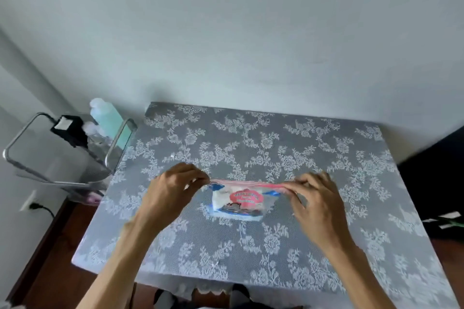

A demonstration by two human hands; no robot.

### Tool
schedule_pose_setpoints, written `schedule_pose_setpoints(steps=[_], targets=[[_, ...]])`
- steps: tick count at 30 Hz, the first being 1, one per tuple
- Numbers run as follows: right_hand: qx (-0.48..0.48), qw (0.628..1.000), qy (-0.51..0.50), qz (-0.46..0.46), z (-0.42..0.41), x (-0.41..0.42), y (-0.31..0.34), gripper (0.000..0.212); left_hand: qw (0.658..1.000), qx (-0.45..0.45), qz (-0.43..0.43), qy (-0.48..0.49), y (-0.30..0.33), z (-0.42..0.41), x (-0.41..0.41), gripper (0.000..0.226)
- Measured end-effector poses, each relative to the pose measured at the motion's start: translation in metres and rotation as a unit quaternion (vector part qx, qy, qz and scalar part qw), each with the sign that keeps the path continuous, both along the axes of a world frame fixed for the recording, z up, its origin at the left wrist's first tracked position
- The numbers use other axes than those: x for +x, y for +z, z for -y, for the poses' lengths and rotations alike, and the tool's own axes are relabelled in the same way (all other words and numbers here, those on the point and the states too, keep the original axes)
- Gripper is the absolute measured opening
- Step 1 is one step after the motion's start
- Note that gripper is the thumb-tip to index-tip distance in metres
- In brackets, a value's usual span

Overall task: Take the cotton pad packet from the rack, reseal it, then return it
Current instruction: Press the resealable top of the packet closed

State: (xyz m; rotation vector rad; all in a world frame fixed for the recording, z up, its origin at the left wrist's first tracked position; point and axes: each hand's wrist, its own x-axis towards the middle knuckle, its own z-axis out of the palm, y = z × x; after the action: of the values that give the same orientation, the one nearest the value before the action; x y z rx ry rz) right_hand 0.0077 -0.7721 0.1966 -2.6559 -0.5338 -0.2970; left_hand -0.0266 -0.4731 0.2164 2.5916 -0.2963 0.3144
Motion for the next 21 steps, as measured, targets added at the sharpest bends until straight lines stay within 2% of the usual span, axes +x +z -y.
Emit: schedule_pose_setpoints(steps=[3, 8, 10, 12, 15, 19, 21], targets=[[0.011, 1.0, 0.0, -0.014, 0.0, -0.004, -0.001, 0.026, 0.999, 0.009, -0.006, -0.032, 0.011, 0.005, -0.003, 0.014], [0.027, 1.0, 0.009, -0.009, -0.001, -0.006, 0.001, 0.033, 0.999, 0.028, 0.002, -0.026, 0.02, -0.001, 0.001, 0.017], [0.041, 0.999, 0.002, -0.007, -0.003, -0.005, 0.004, 0.039, 0.999, 0.039, 0.015, -0.013, 0.022, -0.006, 0.005, 0.01], [0.047, 0.999, -0.001, -0.011, -0.003, -0.006, 0.004, 0.039, 0.999, 0.037, 0.005, -0.014, 0.024, -0.006, 0.004, 0.005], [0.067, 0.998, -0.004, -0.011, -0.003, -0.004, 0.007, 0.039, 0.999, 0.043, -0.005, 0.009, 0.023, -0.009, 0.005, 0.008], [0.135, 0.991, 0.002, -0.013, -0.002, -0.002, 0.01, 0.038, 0.999, 0.046, -0.016, 0.003, 0.018, -0.012, 0.003, 0.011], [0.161, 0.987, 0.018, -0.026, 0.0, -0.001, 0.011, 0.033, 1.0, 0.019, -0.019, 0.009, 0.014, -0.012, 0.003, 0.011]])
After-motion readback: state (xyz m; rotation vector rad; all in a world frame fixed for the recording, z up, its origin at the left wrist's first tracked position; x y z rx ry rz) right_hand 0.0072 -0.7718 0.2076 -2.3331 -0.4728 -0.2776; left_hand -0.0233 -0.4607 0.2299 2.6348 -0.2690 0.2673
